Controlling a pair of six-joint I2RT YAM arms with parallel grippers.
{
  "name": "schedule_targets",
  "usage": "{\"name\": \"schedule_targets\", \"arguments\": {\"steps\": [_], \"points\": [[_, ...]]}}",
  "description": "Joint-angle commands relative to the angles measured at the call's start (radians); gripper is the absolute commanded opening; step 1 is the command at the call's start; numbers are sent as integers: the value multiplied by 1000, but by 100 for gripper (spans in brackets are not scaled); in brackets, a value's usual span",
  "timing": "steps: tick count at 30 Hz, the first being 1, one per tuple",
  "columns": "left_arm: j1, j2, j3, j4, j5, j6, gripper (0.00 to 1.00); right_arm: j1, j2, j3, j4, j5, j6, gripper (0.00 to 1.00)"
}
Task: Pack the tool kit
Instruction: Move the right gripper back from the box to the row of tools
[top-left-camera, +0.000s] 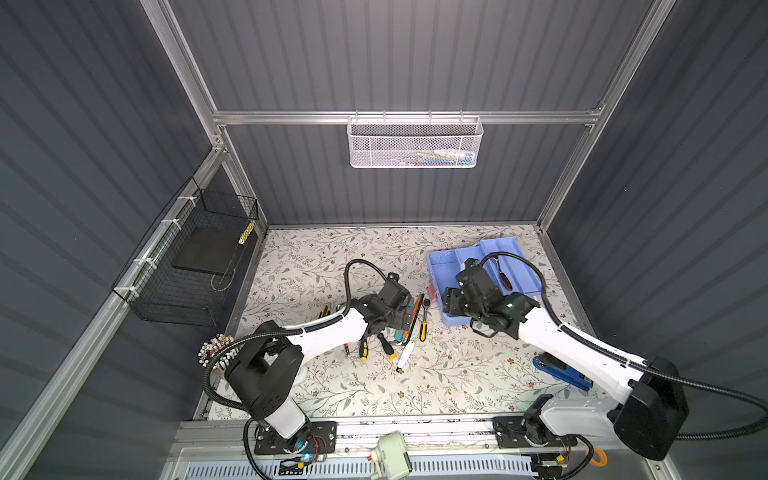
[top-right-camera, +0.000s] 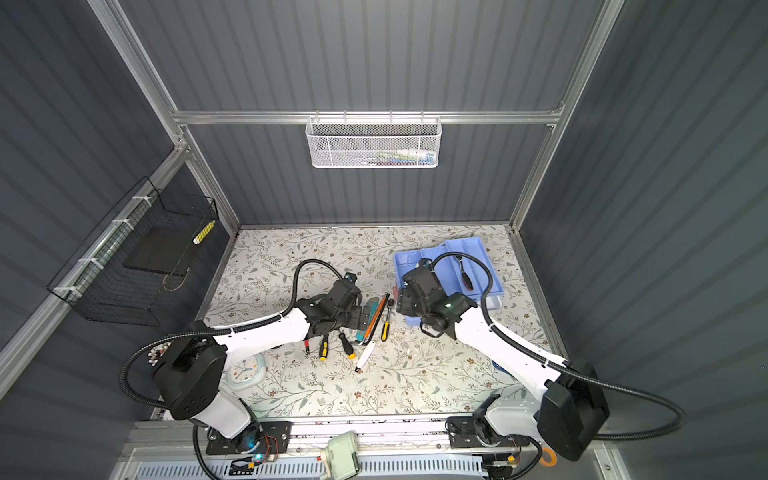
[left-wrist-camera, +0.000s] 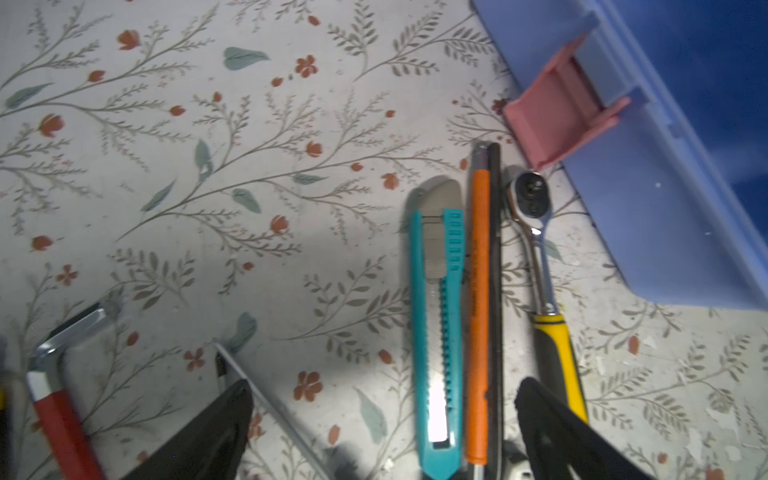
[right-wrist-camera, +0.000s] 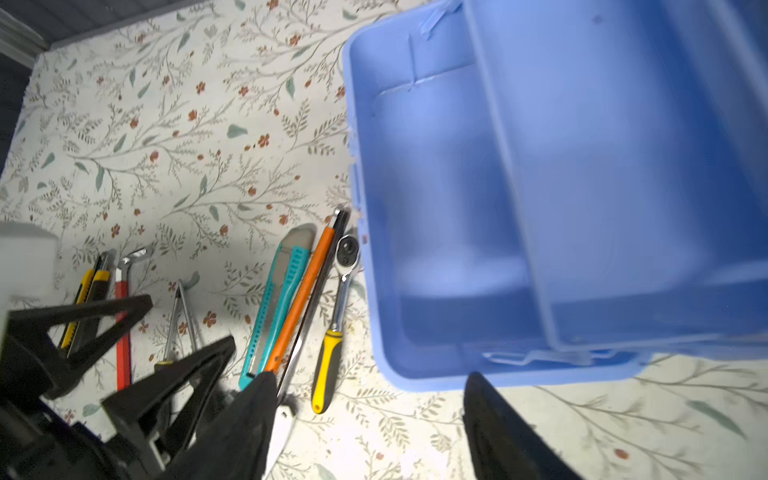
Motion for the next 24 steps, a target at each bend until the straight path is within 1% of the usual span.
{"name": "schedule_targets", "arguments": {"steps": [1,6,10,14,19,24], "points": [[39,-68,-41,7,-7,-18,100,66,94,34,-23,78,111,73],[71,-125,-85,-3,-34,-12,100,115,237,123,-76,54,145,69],[82,-149,-110,-7,-37,-12,100,123,317,151,-81,12,182,66],[85,-154,-118,-9,-30,-14,100,129,384,174,-61,-22,168,59],[86,-163,-121,-10,-36,-16,100,129,477,231,-102,1,140,56],[86,-166,-127,-12,-36,-17,100,129,550,279,-124,0,117,52]]}}
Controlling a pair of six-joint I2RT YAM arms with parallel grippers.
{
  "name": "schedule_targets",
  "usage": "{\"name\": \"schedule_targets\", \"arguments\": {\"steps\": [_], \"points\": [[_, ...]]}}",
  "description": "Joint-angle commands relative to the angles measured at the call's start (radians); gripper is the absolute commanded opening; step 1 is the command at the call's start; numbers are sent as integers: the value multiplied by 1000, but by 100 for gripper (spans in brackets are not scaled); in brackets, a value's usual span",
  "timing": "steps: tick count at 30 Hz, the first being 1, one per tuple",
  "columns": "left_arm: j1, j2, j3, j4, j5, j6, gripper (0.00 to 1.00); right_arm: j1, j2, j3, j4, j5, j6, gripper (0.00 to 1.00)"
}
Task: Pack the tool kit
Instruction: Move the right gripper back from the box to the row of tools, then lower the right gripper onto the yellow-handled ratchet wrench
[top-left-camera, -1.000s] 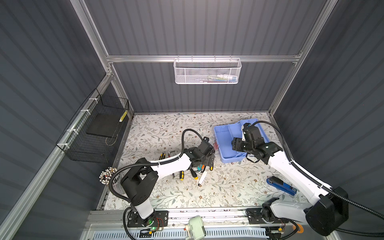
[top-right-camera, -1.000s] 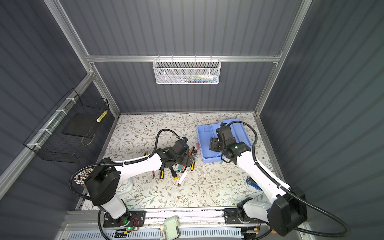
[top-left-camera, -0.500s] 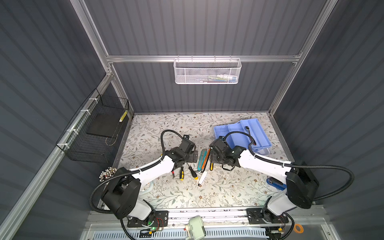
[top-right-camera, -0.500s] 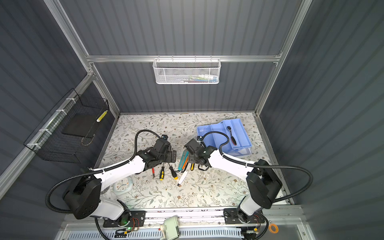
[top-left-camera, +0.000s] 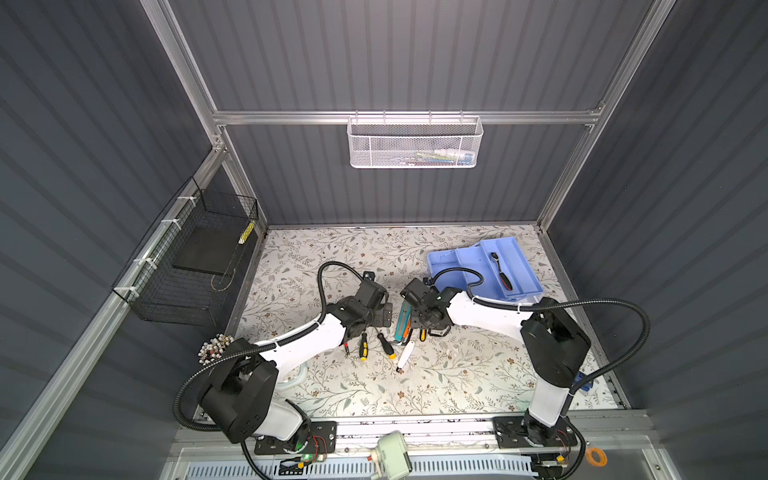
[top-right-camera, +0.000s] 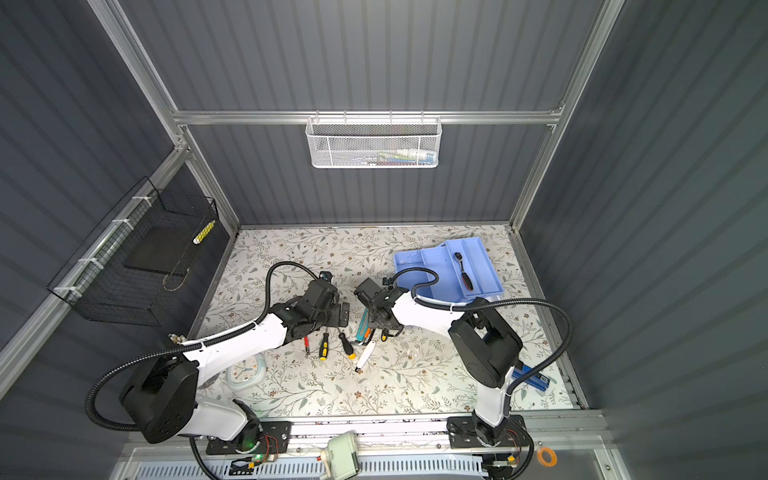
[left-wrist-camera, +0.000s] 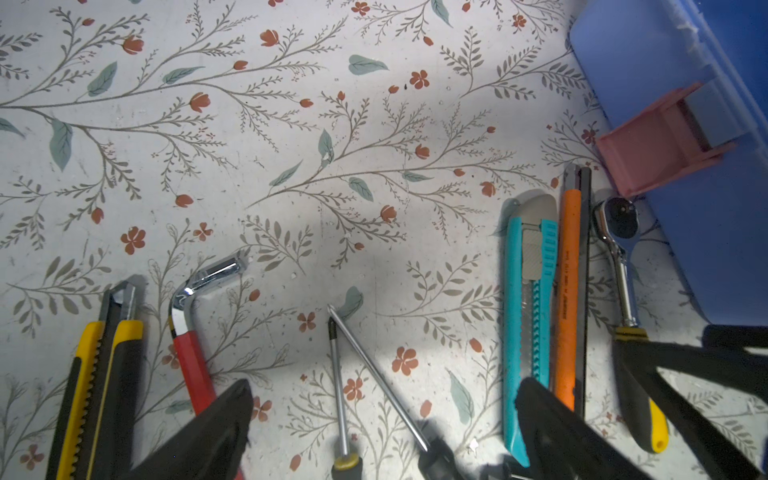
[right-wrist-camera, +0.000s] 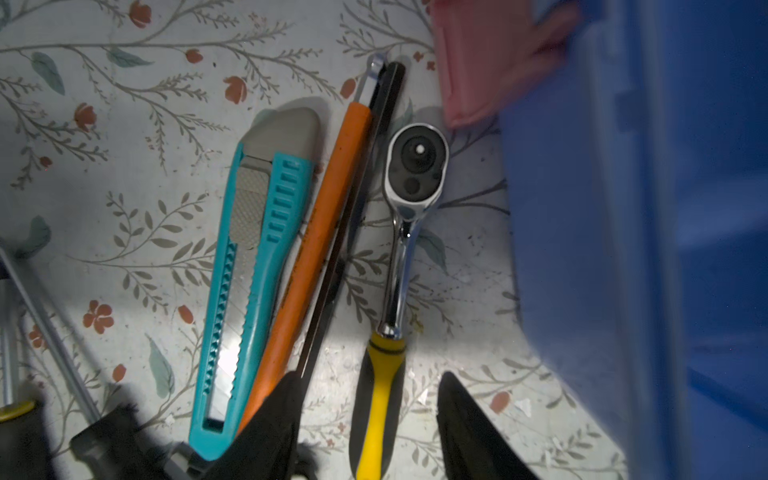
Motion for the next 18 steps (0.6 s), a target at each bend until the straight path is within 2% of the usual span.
{"name": "schedule_targets", "arguments": {"steps": [1,10,16,18], "points": [[7,-24,-16,-12,-8,-14,100,4,39,38,-43,9,-18,51],[8,-14,-14,-10,-1,-16,100,-25,120,83,-81,20,-68,37],[9,-12,-17,-6,1,-17,100,-33,137,75,-79,-7,-109,35],[8,-10,-14,-10,4,-19,100,-33,145,76,-82,-25,-132,29]]}}
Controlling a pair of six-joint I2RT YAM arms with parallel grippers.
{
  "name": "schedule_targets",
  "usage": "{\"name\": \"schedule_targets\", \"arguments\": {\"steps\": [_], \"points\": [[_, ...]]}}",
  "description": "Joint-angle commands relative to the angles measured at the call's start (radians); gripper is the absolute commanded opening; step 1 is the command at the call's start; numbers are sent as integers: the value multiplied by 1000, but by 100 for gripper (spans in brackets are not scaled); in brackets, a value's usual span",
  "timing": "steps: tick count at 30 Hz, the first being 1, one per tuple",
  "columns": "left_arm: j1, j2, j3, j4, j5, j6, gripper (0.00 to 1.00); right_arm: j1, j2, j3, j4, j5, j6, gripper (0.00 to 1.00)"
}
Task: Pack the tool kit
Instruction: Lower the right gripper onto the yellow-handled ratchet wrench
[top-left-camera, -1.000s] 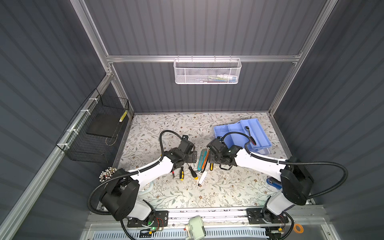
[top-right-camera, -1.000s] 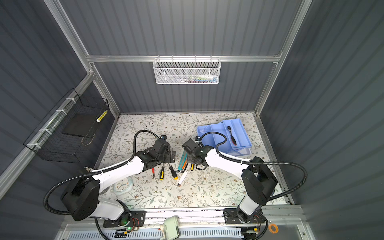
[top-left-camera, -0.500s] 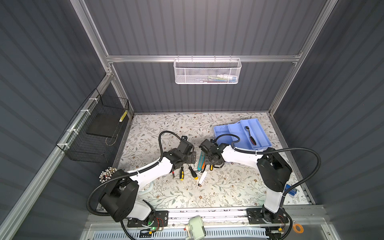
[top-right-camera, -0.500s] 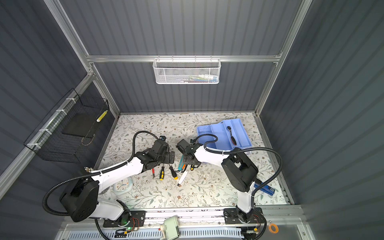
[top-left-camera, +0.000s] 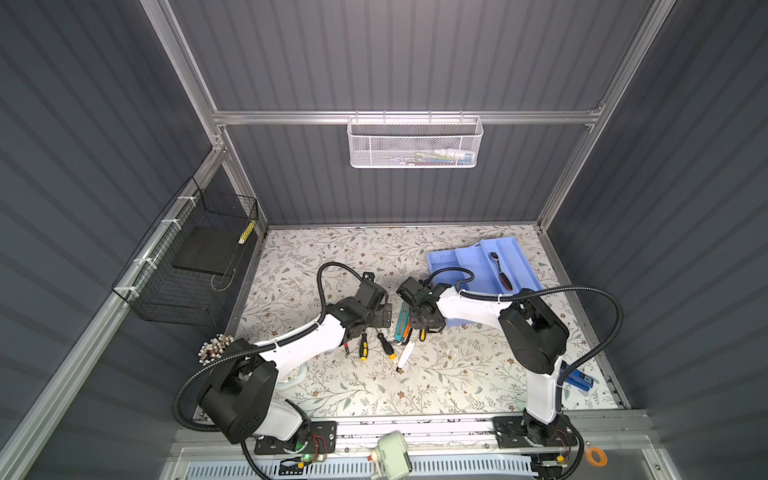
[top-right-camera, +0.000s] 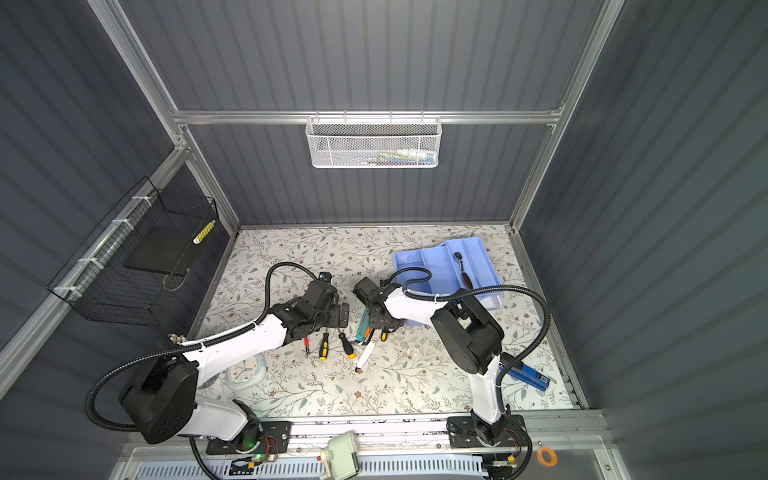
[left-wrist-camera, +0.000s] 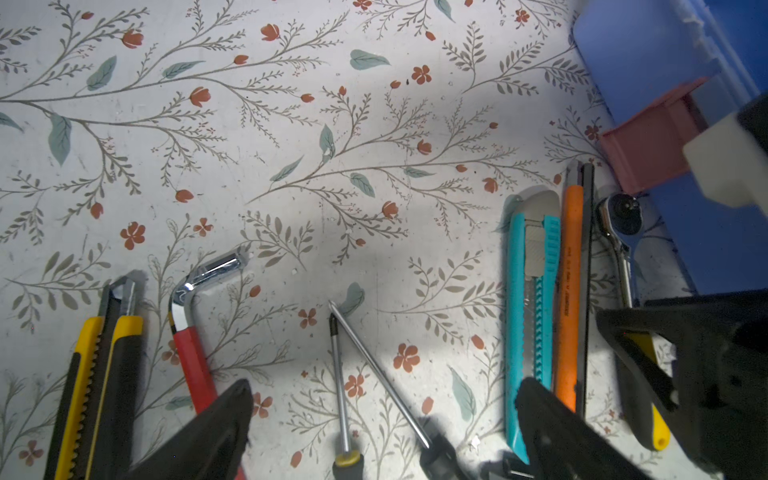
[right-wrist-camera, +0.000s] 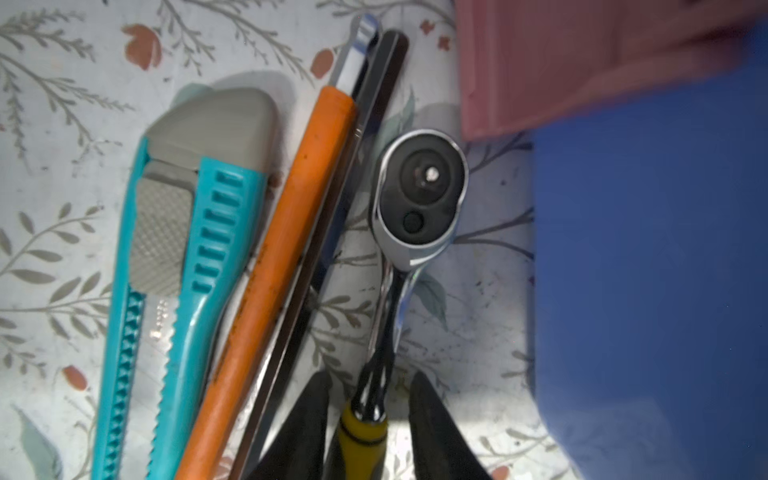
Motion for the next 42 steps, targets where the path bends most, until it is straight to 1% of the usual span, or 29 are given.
{"name": "schedule_targets", "arguments": {"steps": [1,2,5,6,10,13,17,18,20,24,28,32,35,42], "points": [[7,-10,-8,-11,4,-15,100,-2,25,2,-38,-27,-47,24],[7,-10,-8,-11,5,-15,100,-1,21,-6,-39,-32,-53,19],[8,-13,-8,-10,0,-15,100,0,3,-51,-39,-43,-53,10],[8,-11,-8,-11,-1,-16,100,2,-6,-71,-40,-51,-51,9],[8,-6,-5,-10,0,-17,100,14,-53,-155,-48,-56,-21,11],[8,2,-1,-9,8,-18,100,27,-88,-204,-54,-57,-7,10],[8,8,4,-9,17,-19,100,61,-126,-248,-76,-41,-41,7],[8,7,2,-9,17,-17,100,68,-134,-257,-79,-35,-51,8],[7,9,3,-10,21,-16,100,73,-150,-281,-67,-27,-58,21],[8,14,3,-15,25,-11,100,70,-165,-301,-36,-21,-72,38],[8,10,6,-15,26,-6,100,68,-147,-272,-30,-17,-85,45],[8,8,11,-17,24,-2,100,59,-114,-259,3,-43,-98,46],[7,7,11,-18,22,-3,100,55,-95,-254,5,-43,-104,43],[8,9,15,-15,19,-2,100,53,-85,-273,20,-73,-114,28]]}}
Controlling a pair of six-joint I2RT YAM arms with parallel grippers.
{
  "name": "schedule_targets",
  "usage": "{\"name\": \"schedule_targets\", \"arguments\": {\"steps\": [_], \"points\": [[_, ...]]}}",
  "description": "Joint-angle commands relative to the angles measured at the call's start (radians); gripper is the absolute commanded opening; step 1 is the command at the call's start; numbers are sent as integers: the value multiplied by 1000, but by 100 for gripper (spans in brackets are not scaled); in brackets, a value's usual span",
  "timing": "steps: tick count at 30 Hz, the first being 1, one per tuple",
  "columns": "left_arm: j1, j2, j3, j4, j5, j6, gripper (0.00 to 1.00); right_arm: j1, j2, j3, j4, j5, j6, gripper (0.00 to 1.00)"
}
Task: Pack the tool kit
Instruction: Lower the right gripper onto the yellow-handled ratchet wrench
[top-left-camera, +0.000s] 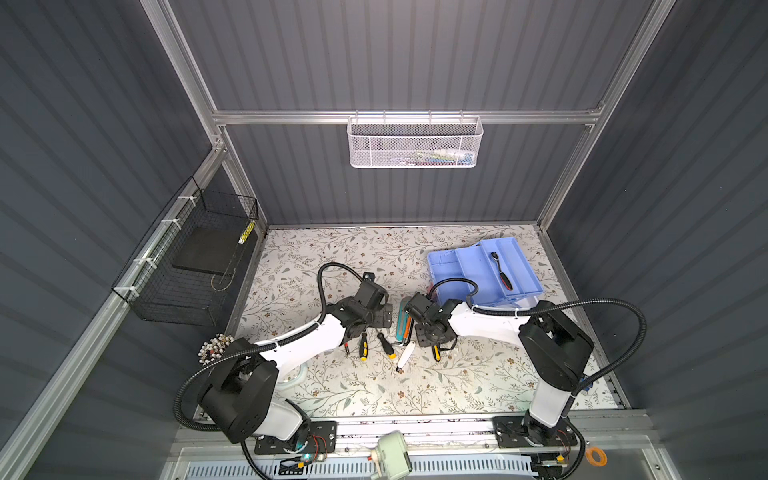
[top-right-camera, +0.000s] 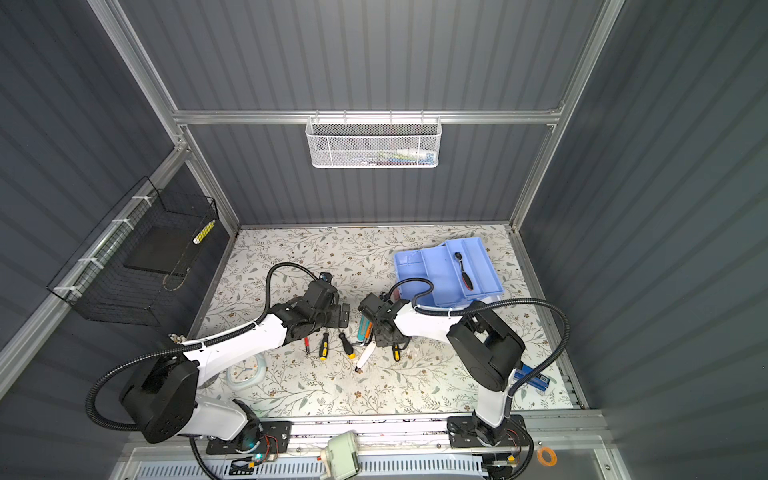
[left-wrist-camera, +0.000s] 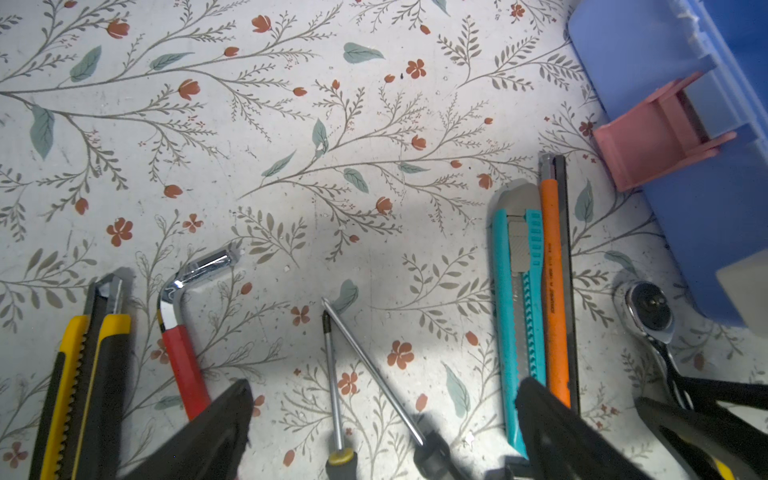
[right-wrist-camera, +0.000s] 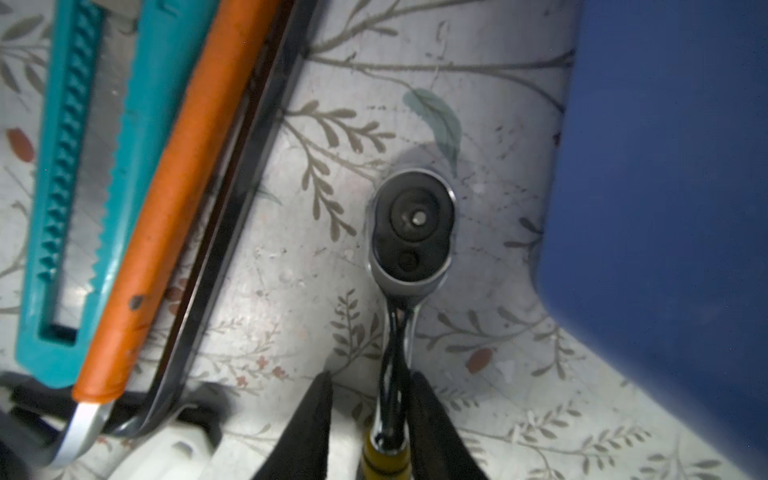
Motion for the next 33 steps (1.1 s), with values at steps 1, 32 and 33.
{"name": "schedule_targets", "arguments": {"steps": [1,32,33], "points": [[7,7,15,-15,1,5,100,-5,76,-57,-32,-39,-10,25],[8,33,70,-45,-16,26,100,-51,-232,19,-91,-60,-97,0],[10,40,80,-54,-18,27,100,-55,-237,35,-105,-62,-105,0]]}}
